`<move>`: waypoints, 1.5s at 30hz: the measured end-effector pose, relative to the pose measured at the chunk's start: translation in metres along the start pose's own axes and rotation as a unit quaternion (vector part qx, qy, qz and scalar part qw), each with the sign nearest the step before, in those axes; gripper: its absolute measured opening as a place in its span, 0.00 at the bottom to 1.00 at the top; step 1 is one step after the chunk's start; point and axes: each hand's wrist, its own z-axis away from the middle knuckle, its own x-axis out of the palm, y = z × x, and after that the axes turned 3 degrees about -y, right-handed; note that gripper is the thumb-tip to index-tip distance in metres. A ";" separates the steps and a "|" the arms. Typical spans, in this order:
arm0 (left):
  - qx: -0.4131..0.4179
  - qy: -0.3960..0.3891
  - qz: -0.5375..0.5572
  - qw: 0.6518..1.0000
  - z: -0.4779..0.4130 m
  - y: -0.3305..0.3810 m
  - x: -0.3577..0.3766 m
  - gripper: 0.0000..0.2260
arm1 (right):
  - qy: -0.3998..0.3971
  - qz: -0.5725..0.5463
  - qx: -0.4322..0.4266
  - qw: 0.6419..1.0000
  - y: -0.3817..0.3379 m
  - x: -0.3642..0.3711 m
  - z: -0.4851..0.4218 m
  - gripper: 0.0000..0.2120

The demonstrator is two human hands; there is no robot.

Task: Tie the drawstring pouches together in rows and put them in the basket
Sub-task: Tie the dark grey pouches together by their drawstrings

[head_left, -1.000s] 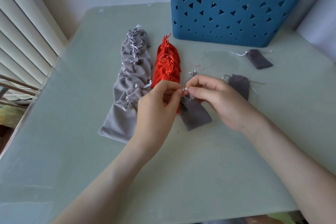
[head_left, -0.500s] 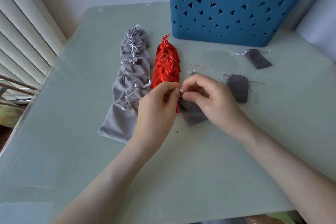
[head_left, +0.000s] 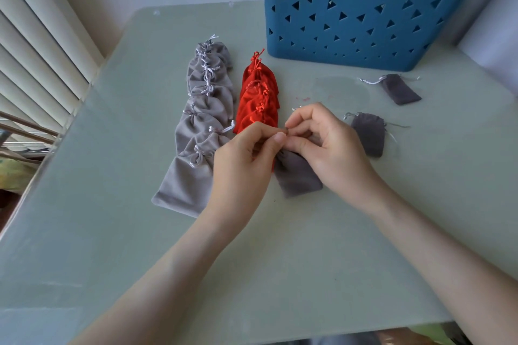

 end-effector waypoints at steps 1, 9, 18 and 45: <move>0.000 0.006 0.004 1.000 0.000 0.000 0.000 0.06 | -0.009 -0.009 0.006 1.000 -0.001 -0.001 -0.001 0.11; 0.066 0.011 -0.046 0.997 0.000 -0.002 0.003 0.04 | -0.074 -0.069 0.079 0.992 -0.002 -0.009 -0.004 0.11; 0.091 0.020 -0.050 0.994 0.000 -0.005 0.005 0.03 | -0.101 -0.130 0.106 0.981 -0.003 -0.015 -0.006 0.07; -0.003 0.033 0.087 0.996 -0.002 -0.003 0.004 0.04 | -0.068 -0.081 0.075 0.991 -0.006 -0.005 -0.003 0.07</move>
